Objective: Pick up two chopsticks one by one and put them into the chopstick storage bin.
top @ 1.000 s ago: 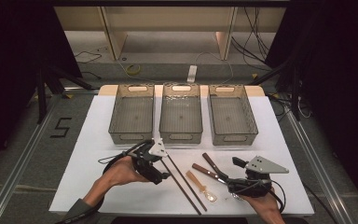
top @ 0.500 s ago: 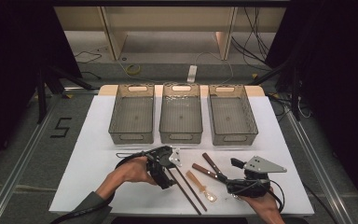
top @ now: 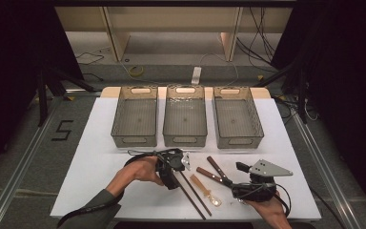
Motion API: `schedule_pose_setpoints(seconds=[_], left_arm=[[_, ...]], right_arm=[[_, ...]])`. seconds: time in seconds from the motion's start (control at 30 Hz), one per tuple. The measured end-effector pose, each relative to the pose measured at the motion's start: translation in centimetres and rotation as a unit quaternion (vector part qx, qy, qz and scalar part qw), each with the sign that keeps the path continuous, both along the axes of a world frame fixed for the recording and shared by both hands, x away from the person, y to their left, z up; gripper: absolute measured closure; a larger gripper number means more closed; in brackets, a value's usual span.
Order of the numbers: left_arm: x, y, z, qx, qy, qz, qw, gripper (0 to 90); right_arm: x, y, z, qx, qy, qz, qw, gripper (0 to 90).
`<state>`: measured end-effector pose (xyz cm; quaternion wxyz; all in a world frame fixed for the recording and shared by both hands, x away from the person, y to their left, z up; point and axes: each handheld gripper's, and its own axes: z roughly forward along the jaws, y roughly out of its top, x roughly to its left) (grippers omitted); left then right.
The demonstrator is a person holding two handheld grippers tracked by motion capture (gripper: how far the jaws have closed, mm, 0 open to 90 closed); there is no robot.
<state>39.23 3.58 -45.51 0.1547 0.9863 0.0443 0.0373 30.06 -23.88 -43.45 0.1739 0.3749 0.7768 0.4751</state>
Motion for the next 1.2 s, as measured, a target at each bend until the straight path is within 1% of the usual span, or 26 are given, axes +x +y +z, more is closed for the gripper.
schedule_pose_setpoints(seconds=[0.07, 0.13, 0.17, 0.3, 0.33, 0.37, 0.43, 0.57, 0.6, 0.73, 0.83, 0.87, 0.93, 1.03, 1.07, 1.17, 1.2], left_arm=[[0.0, 0.0, -0.1, 0.002, 0.002, 0.000, 1.0000, 37.3], [0.0, 0.0, -0.2, 0.008, 0.005, -0.002, 1.0000, 38.7], [0.1, 0.0, -0.2, 0.011, 0.003, -0.004, 0.9999, 39.2], [0.2, 0.0, -0.3, 0.009, 0.006, -0.005, 0.9999, 40.7], [0.2, 0.0, -0.4, 0.013, 0.006, -0.005, 0.9999, 40.7], [0.2, -0.1, -0.6, 0.022, 0.005, -0.007, 0.9997, 40.7], [0.2, -0.1, -0.6, 0.021, 0.006, -0.007, 0.9997, 42.0], [0.1, 0.0, -0.5, 0.025, 0.012, -0.009, 0.9996, 43.5], [0.0, -0.1, -0.5, 0.030, 0.015, -0.011, 0.9994, 43.8], [0.0, -0.1, -0.5, 0.037, 0.018, -0.016, 0.9990, 45.7], [-0.1, 0.0, -0.5, 0.039, 0.024, -0.013, 0.9989, 48.8], [-0.1, 0.1, -0.4, 0.045, 0.024, -0.016, 0.9986, 49.6], [-0.3, 0.1, -0.4, 0.047, 0.026, -0.014, 0.9985, 51.4], [-0.7, 0.2, -0.4, 0.057, 0.023, -0.018, 0.9980, 53.9], [-0.9, 0.3, -0.3, 0.063, 0.021, -0.025, 0.9975, 56.5], [-1.3, 0.6, -0.3, 0.062, 0.022, -0.025, 0.9975, 60.3], [-1.4, 0.7, -0.3, 0.062, 0.022, -0.026, 0.9975, 60.3]], right_arm=[[0.0, 0.0, 0.0, -0.001, 0.001, 0.000, 1.0000, 26.8], [0.0, 0.0, 0.0, -0.001, 0.001, 0.000, 1.0000, 26.7], [0.0, 0.0, 0.0, -0.001, 0.001, 0.001, 1.0000, 26.8], [-0.1, 0.1, 0.0, -0.006, -0.001, 0.001, 1.0000, 26.7], [-0.1, 0.1, 0.0, -0.006, 0.000, 0.001, 1.0000, 26.8], [-0.1, 0.2, 0.0, -0.007, 0.000, 0.002, 1.0000, 26.8], [-0.1, 0.2, 0.0, -0.007, 0.000, 0.002, 1.0000, 26.7], [-0.1, 0.1, 0.0, -0.006, 0.000, 0.003, 1.0000, 26.7], [-0.1, 0.1, 0.0, -0.005, 0.001, 0.002, 1.0000, 26.7], [-0.1, 0.2, 0.0, -0.006, 0.002, 0.004, 1.0000, 26.8], [-0.1, 0.1, 0.0, -0.007, 0.002, 0.005, 1.0000, 26.7], [-0.1, 0.1, 0.0, -0.007, 0.002, 0.004, 1.0000, 26.8], [-0.1, 0.1, 0.0, -0.008, 0.002, 0.005, 1.0000, 26.7], [-0.1, 0.1, 0.0, -0.009, 0.003, 0.006, 0.9999, 26.8], [-0.1, 0.1, 0.0, -0.010, 0.004, 0.006, 0.9999, 26.8], [-0.1, 0.1, 0.0, -0.009, 0.004, 0.005, 0.9999, 26.8], [-0.1, 0.1, 0.0, -0.009, 0.004, 0.005, 0.9999, 26.8]])
